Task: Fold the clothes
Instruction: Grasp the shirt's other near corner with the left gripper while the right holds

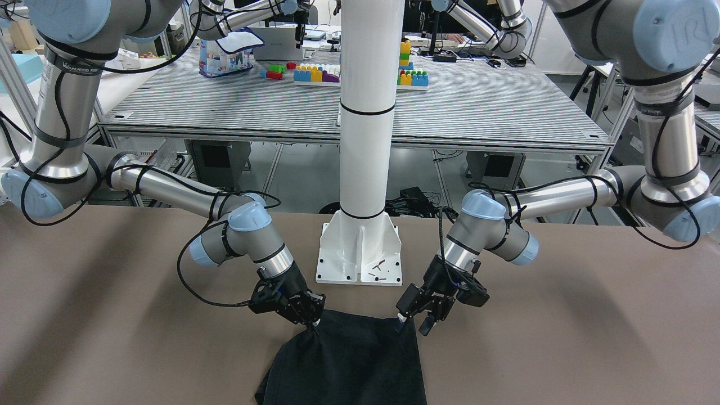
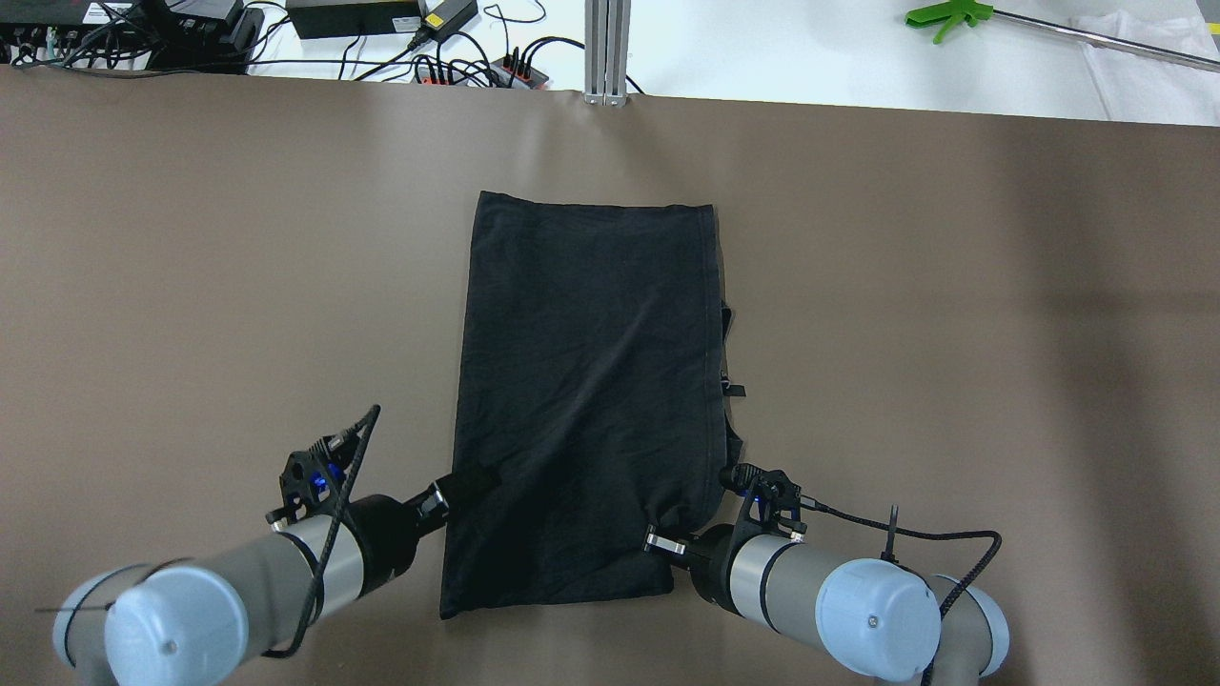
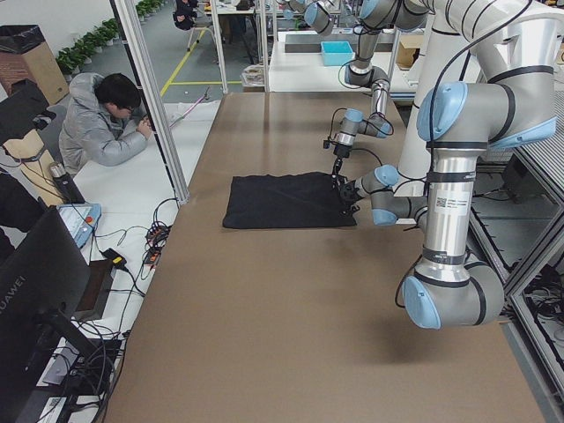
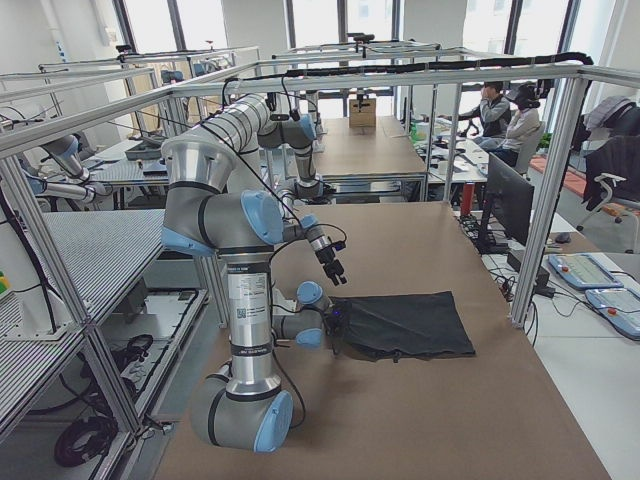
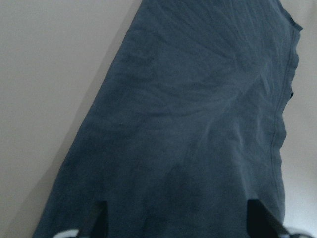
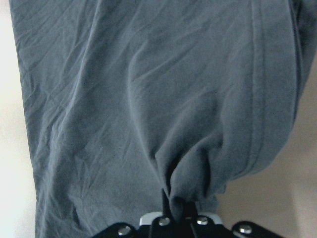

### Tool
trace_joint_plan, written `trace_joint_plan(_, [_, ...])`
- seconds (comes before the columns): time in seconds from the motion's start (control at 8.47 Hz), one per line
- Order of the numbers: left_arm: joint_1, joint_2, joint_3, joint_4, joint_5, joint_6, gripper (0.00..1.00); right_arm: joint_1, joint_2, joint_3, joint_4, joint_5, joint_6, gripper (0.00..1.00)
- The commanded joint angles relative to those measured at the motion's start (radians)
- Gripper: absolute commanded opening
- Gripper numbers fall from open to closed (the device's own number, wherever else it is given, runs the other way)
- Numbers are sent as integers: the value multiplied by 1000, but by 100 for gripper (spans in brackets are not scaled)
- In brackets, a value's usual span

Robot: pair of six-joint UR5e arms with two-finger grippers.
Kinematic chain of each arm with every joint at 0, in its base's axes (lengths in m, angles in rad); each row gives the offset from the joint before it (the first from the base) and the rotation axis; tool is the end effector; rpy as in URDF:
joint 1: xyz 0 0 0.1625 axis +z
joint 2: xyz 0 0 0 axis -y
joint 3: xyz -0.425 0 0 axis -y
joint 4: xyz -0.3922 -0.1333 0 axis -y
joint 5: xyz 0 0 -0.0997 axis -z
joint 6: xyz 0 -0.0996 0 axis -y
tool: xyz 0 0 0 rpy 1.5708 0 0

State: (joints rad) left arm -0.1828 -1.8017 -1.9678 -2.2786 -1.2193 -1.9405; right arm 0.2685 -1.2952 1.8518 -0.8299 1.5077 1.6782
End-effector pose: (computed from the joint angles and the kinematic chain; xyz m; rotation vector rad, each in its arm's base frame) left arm 0.4895 -0.2609 0.2706 0.1767 1.3733 -0.6979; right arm -0.5138 -0.2861 0.2951 0.1592 -1.2969 0.3622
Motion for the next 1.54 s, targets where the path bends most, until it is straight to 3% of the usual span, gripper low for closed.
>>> trace_joint_plan(0.0, [109,36,16,-1,95,-9,100,-8,2,0,0,-3,0,0])
trace_joint_plan(0.47, [128,36,104,-1,103,-11,100,-9,5,1,0,-9,-2,0])
trace_joint_plan(1.18, [144,38,104,2,103,-9,97,-20,7,1,0,-21,-2,0])
trace_joint_plan(1.3, [146,36,104,2,103,-9,68,-20,7,1,0,-21,-2,0])
trace_joint_plan(1.42, [144,36,96,2,103,-9,4,-20,7,1,0,-21,-2,0])
